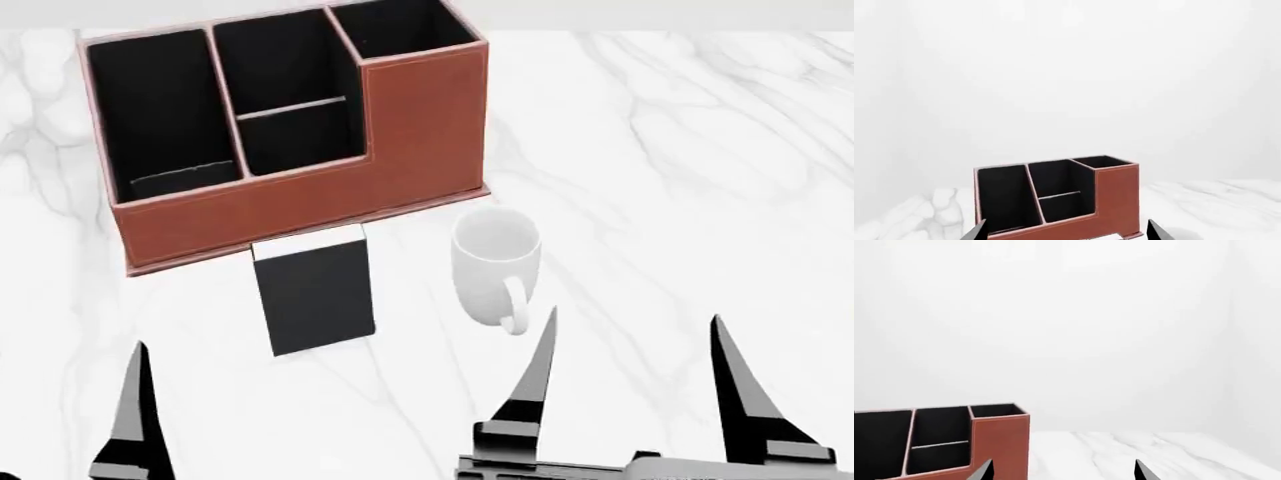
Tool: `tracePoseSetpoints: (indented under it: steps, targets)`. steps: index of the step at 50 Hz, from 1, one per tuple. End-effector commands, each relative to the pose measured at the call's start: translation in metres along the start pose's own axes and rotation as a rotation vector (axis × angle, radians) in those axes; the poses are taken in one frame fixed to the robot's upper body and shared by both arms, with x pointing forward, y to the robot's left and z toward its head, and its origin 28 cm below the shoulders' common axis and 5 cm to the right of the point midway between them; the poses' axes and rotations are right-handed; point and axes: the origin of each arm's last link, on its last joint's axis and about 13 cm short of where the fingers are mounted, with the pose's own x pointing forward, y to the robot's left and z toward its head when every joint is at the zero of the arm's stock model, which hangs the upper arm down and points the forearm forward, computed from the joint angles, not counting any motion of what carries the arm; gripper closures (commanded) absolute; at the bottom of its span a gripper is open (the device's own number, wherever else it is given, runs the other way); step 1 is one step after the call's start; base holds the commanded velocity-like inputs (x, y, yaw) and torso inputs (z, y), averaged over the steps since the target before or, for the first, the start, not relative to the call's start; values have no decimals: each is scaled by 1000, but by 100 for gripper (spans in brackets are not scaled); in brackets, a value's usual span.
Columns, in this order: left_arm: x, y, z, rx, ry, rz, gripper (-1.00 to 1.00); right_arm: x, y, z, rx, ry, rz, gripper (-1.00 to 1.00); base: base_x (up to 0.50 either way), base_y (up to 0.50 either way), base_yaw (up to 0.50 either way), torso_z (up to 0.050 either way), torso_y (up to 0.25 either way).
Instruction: Pick up the book and place it in the front compartment of the caddy.
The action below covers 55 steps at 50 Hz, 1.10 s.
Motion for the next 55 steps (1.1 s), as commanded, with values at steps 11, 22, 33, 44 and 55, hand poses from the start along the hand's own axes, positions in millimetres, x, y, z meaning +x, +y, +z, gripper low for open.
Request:
tracePoseSetpoints:
  steps: [11,22,33,44,55]
  targets:
    - [-4,-2,17,-9,-43,-18,-100,0,-3,12,25,-31,-15,-100,484,0,0,0,0]
    - [-4,5,23,-39,-43,17,-100,-1,-7,20,32,-49,-42,-100,500,0,0,0,0]
    - [-8,8,17,-52,-57,31,-100,-1,-9,24,29,-61,-52,-100,500,0,0,0,1]
    - [-8,7,16,-50,-61,24,-100,0,-9,23,29,-63,-50,-100,500,0,0,0,0]
    - [-9,6,19,-51,-63,17,-100,-1,-8,26,33,-64,-45,-100,500,0,0,0,2]
